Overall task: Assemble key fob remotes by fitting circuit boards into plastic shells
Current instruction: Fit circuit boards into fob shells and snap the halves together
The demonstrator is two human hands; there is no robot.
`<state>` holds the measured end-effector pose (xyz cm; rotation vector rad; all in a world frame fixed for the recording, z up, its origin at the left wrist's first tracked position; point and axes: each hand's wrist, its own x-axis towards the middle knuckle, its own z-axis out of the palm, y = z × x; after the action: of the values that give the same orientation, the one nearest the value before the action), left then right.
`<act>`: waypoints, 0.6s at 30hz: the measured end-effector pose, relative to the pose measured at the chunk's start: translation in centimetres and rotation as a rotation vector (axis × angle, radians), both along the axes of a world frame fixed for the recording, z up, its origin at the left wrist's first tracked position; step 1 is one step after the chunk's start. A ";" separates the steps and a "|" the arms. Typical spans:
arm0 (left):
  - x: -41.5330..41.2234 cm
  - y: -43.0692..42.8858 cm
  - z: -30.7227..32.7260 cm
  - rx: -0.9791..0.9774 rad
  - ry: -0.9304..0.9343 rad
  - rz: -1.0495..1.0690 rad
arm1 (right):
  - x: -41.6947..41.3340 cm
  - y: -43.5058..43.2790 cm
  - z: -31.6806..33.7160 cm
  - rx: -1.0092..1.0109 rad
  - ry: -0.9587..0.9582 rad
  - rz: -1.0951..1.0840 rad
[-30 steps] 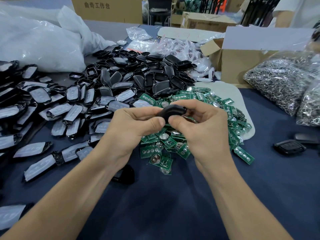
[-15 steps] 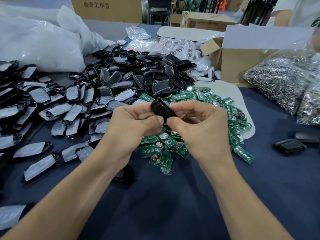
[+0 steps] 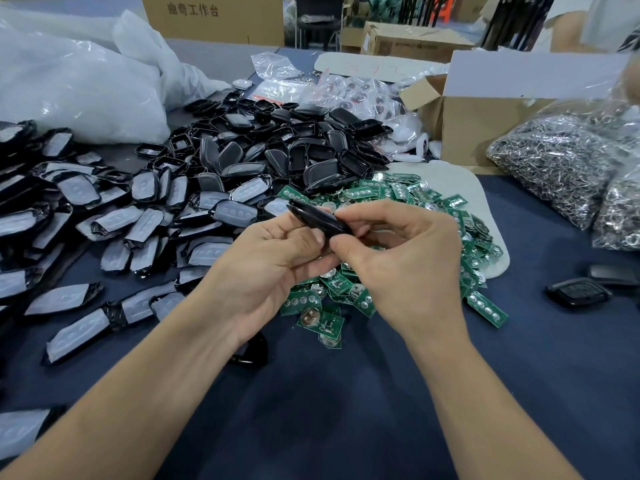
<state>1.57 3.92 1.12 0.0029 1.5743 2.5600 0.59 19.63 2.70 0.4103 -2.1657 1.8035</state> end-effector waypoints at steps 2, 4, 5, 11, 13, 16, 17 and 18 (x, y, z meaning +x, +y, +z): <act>0.1 0.0 0.0 0.014 -0.006 -0.008 | 0.1 0.0 0.0 0.002 -0.005 -0.012; 0.2 0.2 0.0 0.004 0.005 0.009 | 0.2 -0.1 0.1 0.004 -0.001 -0.045; 0.2 0.3 0.0 -0.041 0.036 0.049 | 0.2 -0.1 0.1 0.009 0.003 -0.064; 0.8 -0.7 0.6 -0.891 0.568 0.398 | 0.3 -0.1 -0.3 0.199 0.117 -0.124; 0.9 -0.8 0.7 -0.894 0.566 0.428 | 0.4 -0.2 -0.3 0.230 0.129 -0.117; 0.8 -0.6 0.9 -0.738 0.500 0.420 | 0.2 -0.2 0.0 0.075 0.004 -0.030; 0.8 -0.5 1.0 -0.691 0.478 0.417 | 0.1 -0.2 0.0 0.007 -0.039 0.003; 0.8 -0.5 1.1 -0.662 0.463 0.415 | 0.0 -0.2 0.0 -0.046 -0.064 0.036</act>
<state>2.36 3.42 2.23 0.2381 2.7943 2.2524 0.58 19.46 2.73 0.3888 -2.1670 1.9069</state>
